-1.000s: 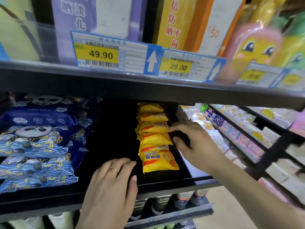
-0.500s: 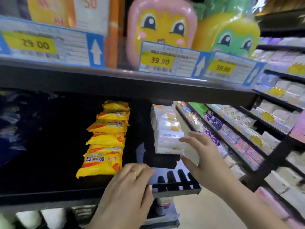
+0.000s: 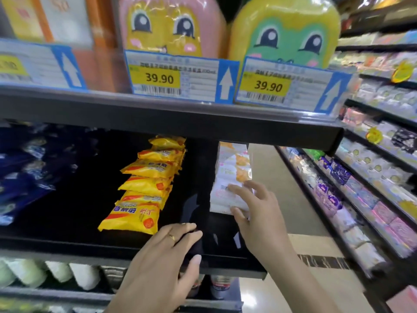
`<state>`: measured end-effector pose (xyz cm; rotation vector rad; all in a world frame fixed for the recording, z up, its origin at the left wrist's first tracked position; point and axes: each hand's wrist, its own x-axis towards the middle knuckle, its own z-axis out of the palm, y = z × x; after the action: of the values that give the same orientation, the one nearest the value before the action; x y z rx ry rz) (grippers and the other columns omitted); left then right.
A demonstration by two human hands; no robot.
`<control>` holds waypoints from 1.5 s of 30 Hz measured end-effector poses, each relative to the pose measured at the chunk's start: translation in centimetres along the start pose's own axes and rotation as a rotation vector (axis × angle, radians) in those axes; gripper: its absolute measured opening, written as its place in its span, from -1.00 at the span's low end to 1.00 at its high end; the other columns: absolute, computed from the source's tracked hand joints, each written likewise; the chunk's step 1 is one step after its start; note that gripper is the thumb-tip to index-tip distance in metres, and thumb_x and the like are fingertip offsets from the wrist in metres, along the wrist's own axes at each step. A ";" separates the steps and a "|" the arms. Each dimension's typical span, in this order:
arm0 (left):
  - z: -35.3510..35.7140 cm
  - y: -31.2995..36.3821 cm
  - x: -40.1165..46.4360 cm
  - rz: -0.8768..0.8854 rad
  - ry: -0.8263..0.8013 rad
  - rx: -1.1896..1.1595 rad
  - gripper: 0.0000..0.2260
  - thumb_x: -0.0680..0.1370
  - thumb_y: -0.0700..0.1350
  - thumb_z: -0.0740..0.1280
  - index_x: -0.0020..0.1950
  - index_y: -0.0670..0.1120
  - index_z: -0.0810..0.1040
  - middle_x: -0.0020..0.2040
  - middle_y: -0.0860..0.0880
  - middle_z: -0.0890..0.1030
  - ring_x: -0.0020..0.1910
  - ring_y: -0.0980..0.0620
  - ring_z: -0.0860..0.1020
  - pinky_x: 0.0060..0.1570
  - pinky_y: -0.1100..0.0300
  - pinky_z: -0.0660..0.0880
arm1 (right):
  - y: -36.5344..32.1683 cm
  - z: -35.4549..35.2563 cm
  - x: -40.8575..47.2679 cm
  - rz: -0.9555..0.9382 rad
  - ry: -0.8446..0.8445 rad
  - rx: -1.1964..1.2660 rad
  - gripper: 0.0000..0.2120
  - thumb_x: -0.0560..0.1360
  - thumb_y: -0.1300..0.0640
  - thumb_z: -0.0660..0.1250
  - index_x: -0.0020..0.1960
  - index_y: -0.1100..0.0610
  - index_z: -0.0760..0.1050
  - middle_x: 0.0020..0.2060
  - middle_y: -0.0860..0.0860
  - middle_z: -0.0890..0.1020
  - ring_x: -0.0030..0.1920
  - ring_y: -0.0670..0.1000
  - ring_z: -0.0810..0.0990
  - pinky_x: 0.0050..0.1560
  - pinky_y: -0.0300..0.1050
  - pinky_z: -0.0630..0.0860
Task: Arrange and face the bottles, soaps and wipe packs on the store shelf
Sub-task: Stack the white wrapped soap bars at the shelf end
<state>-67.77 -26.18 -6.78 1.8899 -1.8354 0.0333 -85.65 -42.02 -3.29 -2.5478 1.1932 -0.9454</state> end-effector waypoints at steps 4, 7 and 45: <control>-0.6 0.4 0.0 -0.066 -0.009 -0.092 -0.63 0.58 0.27 0.19 0.35 0.27 0.52 0.32 0.41 0.44 0.36 0.40 0.36 0.26 0.53 0.27 | 0.0 0.5 -1.3 -0.039 0.085 0.090 -0.58 0.56 0.11 0.46 0.36 -0.19 0.53 0.37 -0.13 0.40 0.32 -0.08 0.36 0.25 -0.35 0.32; -2.1 0.8 0.8 -0.250 -0.034 -0.342 -0.59 0.56 0.40 0.10 0.41 0.43 0.29 0.30 0.55 0.35 0.36 0.55 0.23 0.26 0.50 0.26 | -0.8 0.4 -3.2 -0.063 0.115 0.182 -0.57 0.55 0.11 0.46 0.35 -0.21 0.53 0.35 -0.19 0.37 0.27 -0.08 0.39 0.24 -0.41 0.31; -2.9 0.6 1.5 -0.185 -0.049 -0.957 -0.12 0.58 -0.55 0.18 0.43 0.47 0.33 0.39 0.32 0.52 0.39 0.19 0.51 0.27 0.22 0.55 | -2.1 -0.4 -5.2 0.226 -0.203 1.056 -0.47 0.36 0.33 0.51 0.19 -0.12 0.51 0.23 -0.05 0.65 0.19 0.11 0.65 -0.03 -0.01 0.57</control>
<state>-67.22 -26.53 -3.53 1.3352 -1.3045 -0.8074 -87.08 -36.72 -4.57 -1.5767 0.6224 -0.8888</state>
